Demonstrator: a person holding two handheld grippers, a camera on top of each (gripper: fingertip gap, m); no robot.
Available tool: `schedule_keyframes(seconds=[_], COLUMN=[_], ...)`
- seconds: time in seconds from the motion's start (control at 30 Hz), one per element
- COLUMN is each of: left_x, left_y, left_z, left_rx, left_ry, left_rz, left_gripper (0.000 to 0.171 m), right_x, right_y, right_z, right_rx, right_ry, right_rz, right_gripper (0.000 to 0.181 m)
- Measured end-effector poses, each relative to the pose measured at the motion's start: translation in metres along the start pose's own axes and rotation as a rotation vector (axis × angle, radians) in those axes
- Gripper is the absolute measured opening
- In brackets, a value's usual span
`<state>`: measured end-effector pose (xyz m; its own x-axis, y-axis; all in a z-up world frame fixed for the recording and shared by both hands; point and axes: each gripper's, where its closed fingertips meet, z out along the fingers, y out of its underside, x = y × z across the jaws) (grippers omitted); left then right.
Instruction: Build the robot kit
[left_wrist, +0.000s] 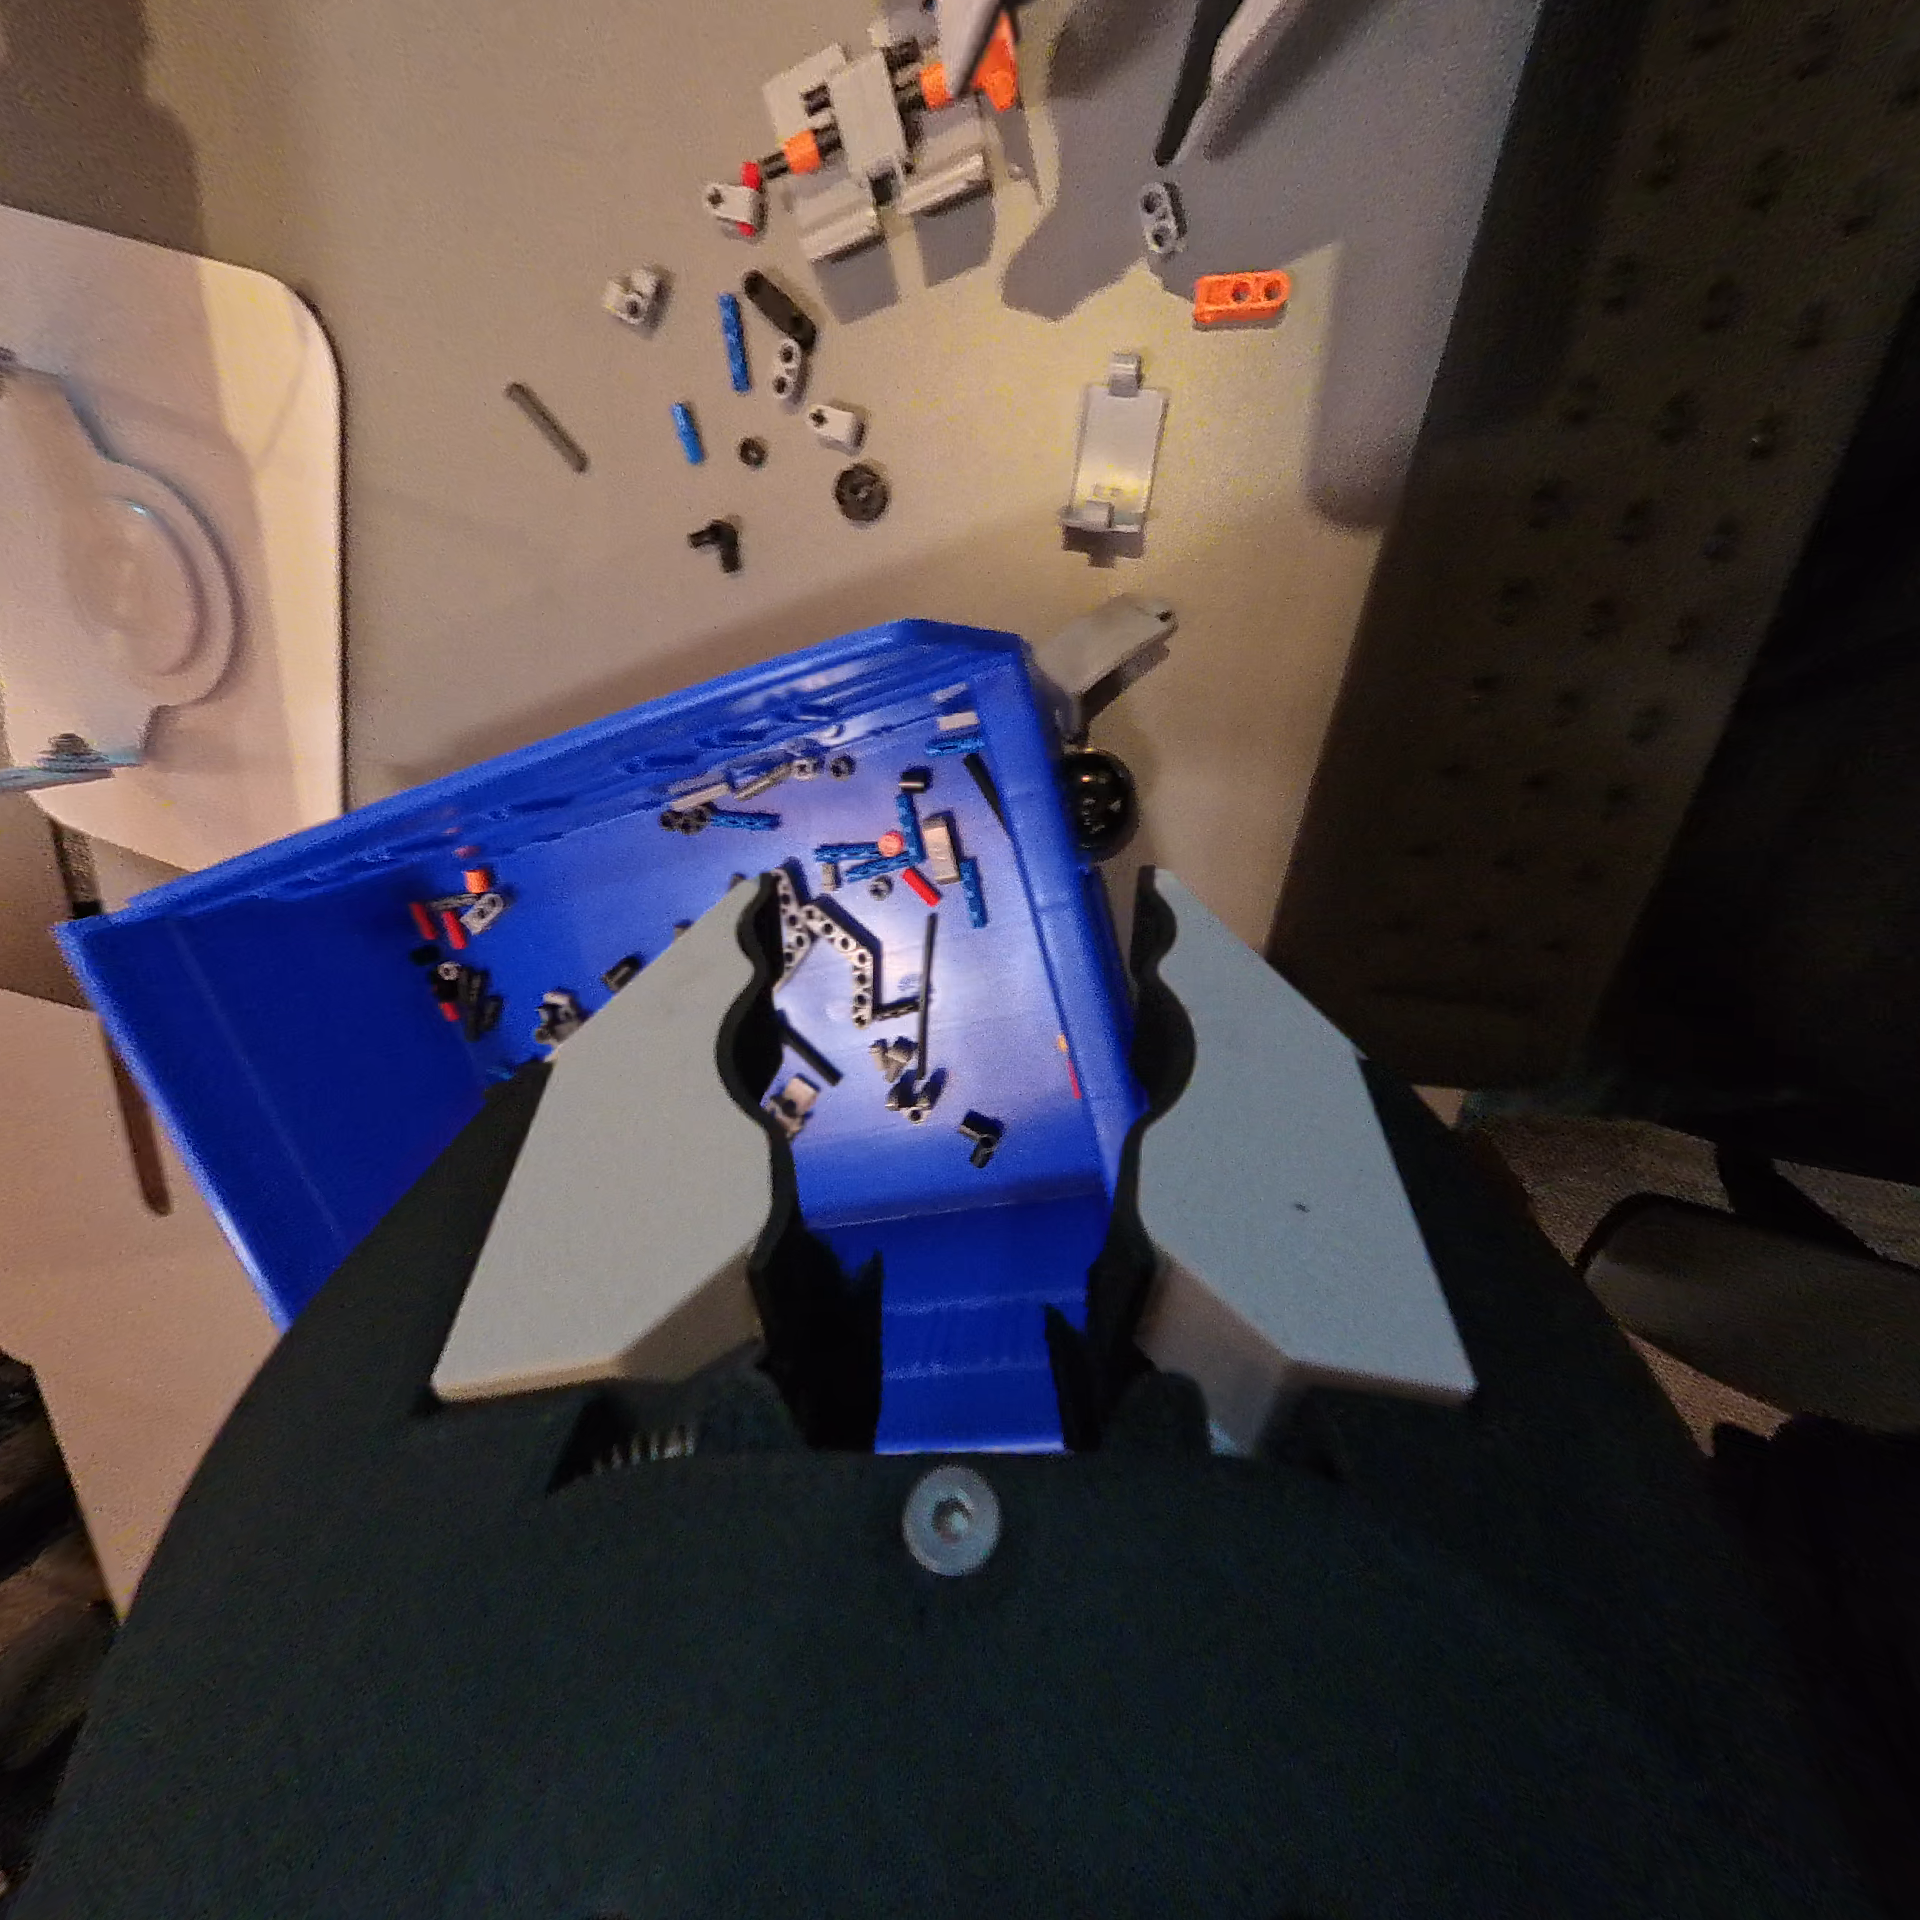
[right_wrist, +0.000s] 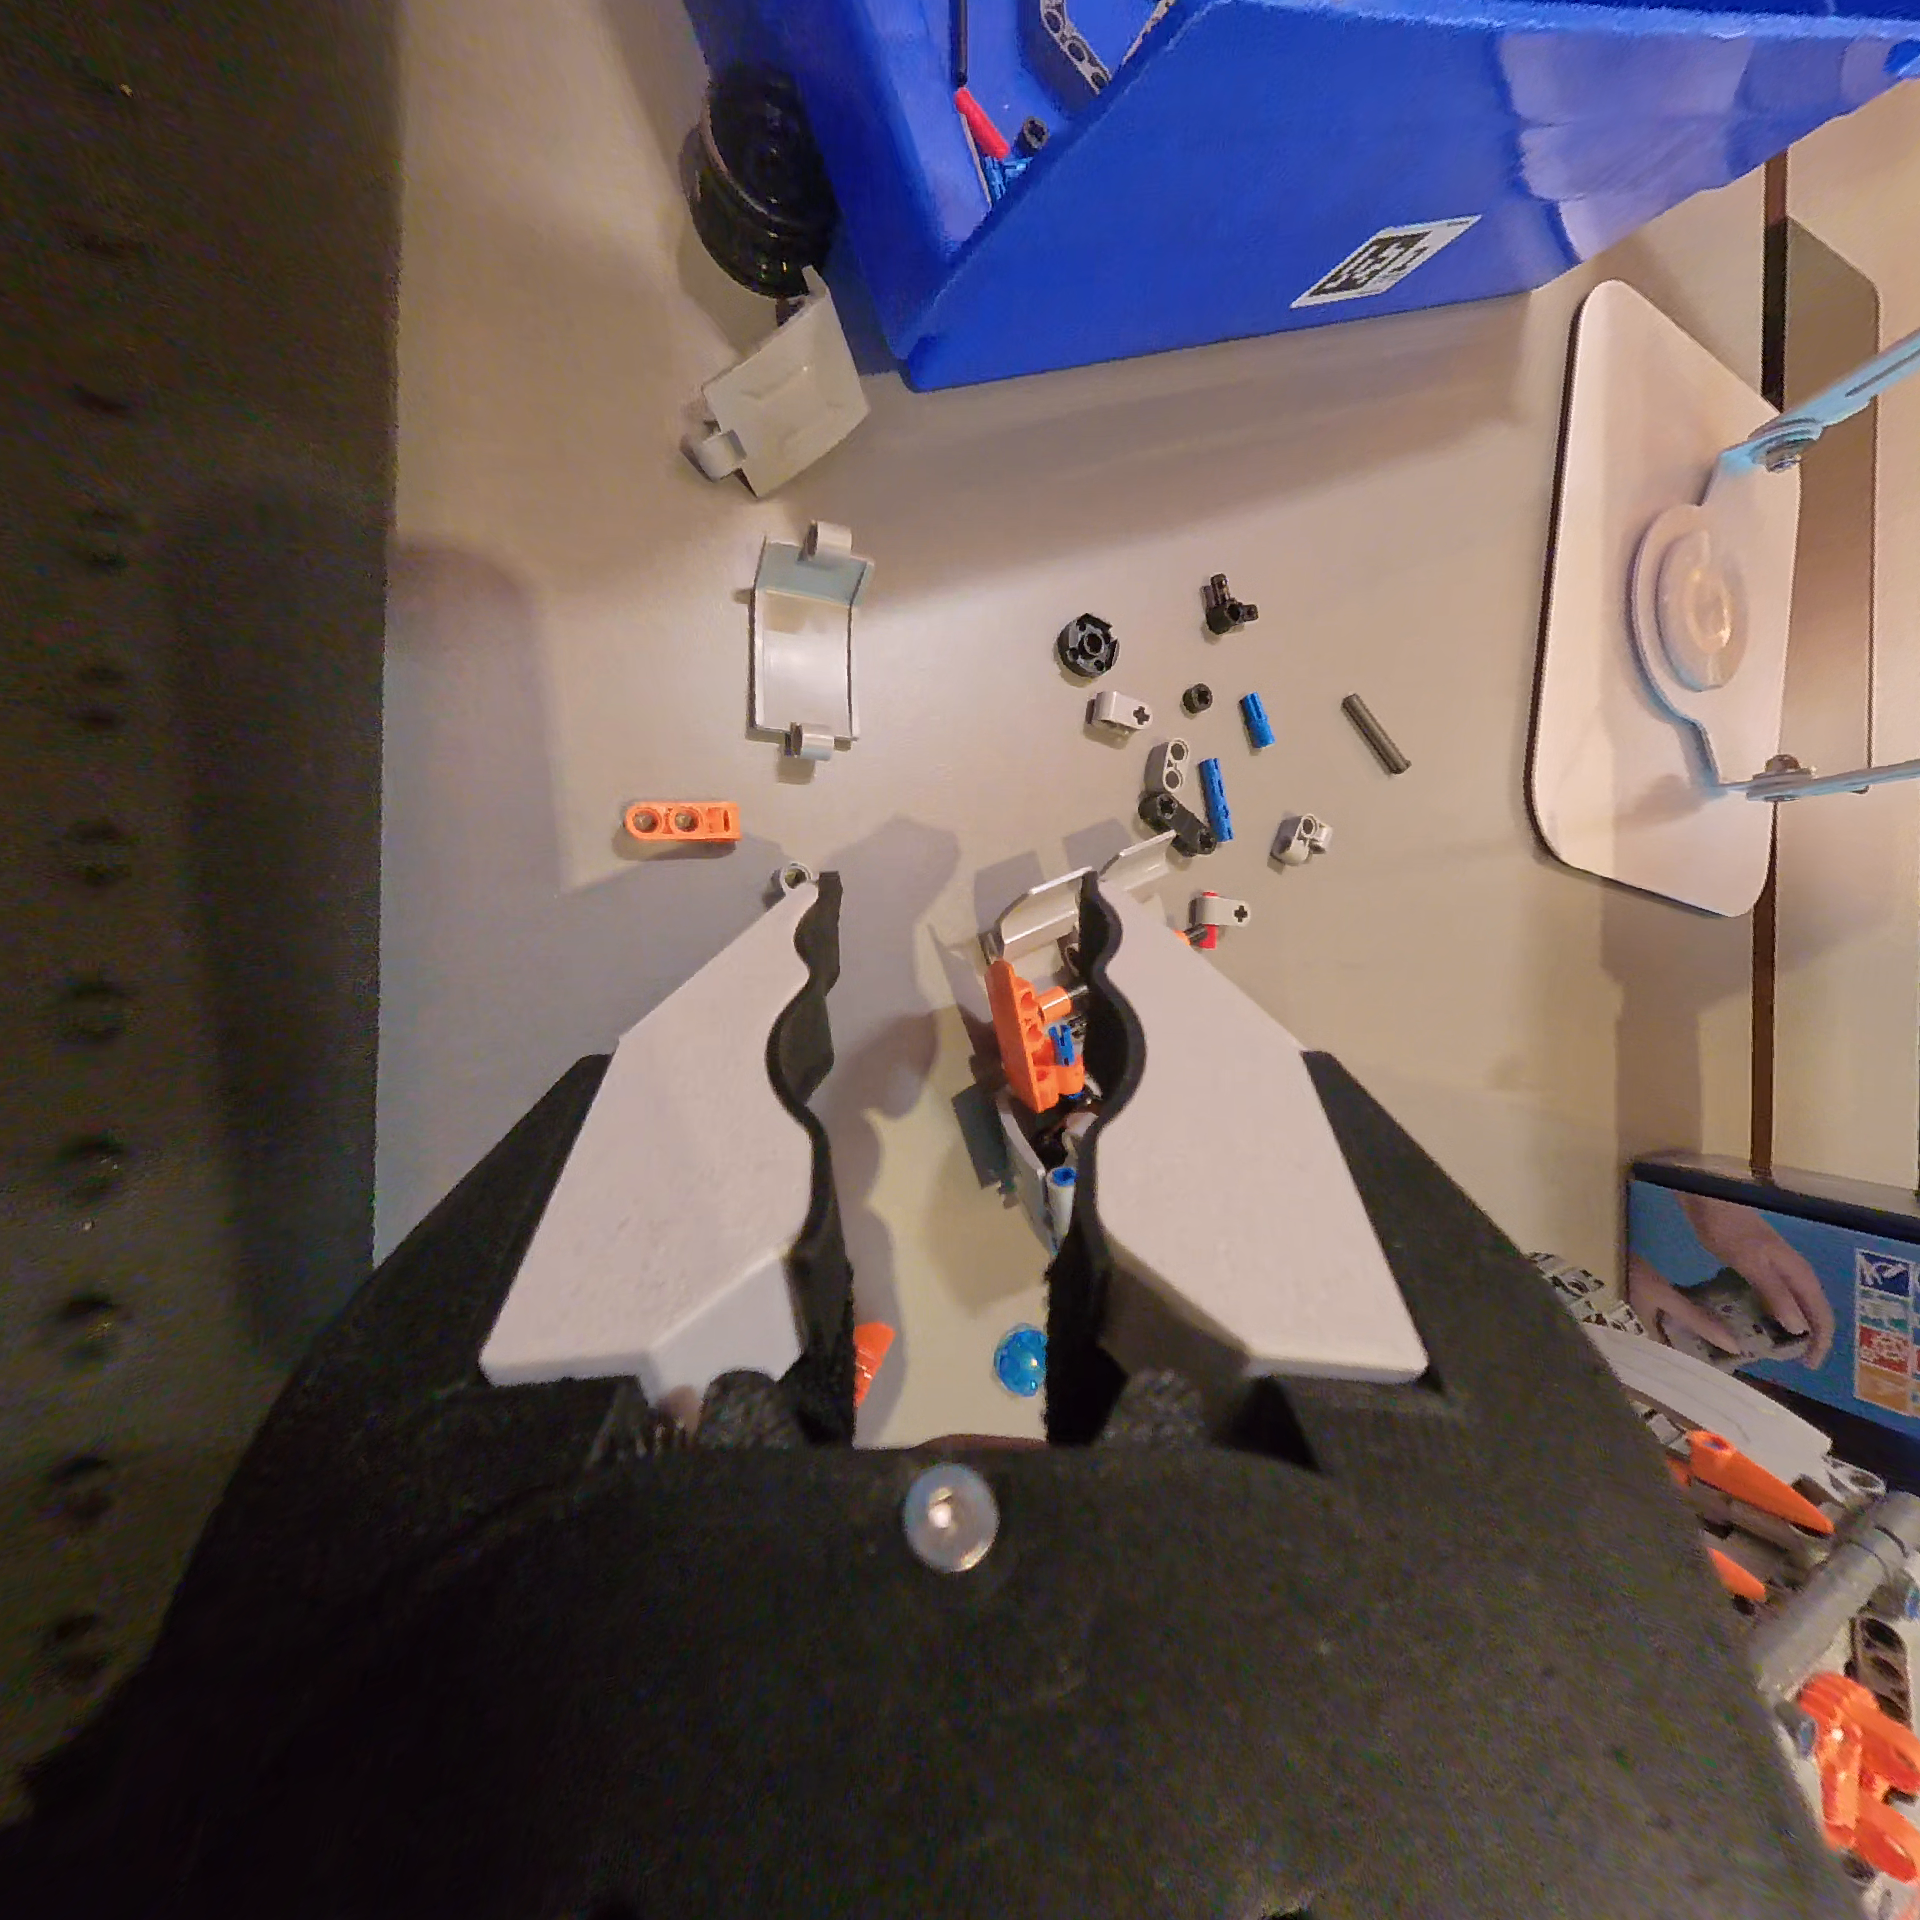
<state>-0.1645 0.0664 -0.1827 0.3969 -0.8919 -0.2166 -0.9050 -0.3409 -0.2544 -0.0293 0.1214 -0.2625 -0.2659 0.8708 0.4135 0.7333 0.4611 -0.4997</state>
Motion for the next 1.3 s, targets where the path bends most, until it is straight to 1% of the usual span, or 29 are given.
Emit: schedule_keyframes(seconds=[0.03,0.07,0.1,0.13,0.23,0.37,0.43,0.5,0.6,0.77,0.93,1.2,1.3], left_x=[0.006,0.012,0.019,0.024,0.028,0.038,0.036,0.037,0.038,0.037,0.025,0.007,0.005], left_y=[0.002,0.004,0.007,0.013,0.037,0.055,0.066,0.066,0.071,0.084,0.105,0.136,0.140], left_z=[0.005,0.011,0.018,0.025,0.045,0.064,0.071,0.072,0.070,0.067,0.063,0.058,0.057], left_rx=[0.000,0.007,0.013,0.007,-0.042,-0.067,-0.104,-0.082,-0.095,-0.157,-0.226,-0.258,-0.243], left_ry=[0.005,0.020,0.043,0.061,0.042,0.055,0.042,0.052,0.052,0.065,0.023,-0.063,-0.077], left_rz=[-0.007,-0.015,-0.031,-0.059,-0.122,-0.162,-0.172,-0.180,-0.151,-0.108,-0.105,-0.205,-0.230], left_gripper=[0.065,0.061,0.051,0.048,0.043,0.025,0.018,0.018,0.018,0.018,0.017,0.019,0.020], right_x=[0.000,0.000,0.000,-0.001,-0.001,-0.001,-0.001,-0.001,-0.001,-0.001,-0.001,0.000,0.002], right_y=[0.000,0.000,0.000,0.000,0.000,0.001,0.003,0.004,0.005,0.007,0.009,0.012,0.012], right_z=[0.000,0.000,0.000,0.000,0.001,0.002,0.004,0.005,0.007,0.009,0.010,0.012,0.012], right_rx=[0.001,0.000,0.000,0.002,-0.001,-0.001,-0.008,-0.012,-0.014,-0.017,-0.021,-0.023,-0.017], right_ry=[0.001,0.001,0.000,-0.001,-0.005,-0.013,-0.016,-0.020,-0.027,-0.035,-0.039,-0.047,-0.042], right_rz=[0.001,0.000,-0.002,-0.003,0.001,0.004,0.007,0.009,0.015,0.022,0.027,0.037,0.047], right_gripper=[0.044,0.044,0.044,0.044,0.044,0.044,0.044,0.044,0.044,0.044,0.044,0.044,0.043])
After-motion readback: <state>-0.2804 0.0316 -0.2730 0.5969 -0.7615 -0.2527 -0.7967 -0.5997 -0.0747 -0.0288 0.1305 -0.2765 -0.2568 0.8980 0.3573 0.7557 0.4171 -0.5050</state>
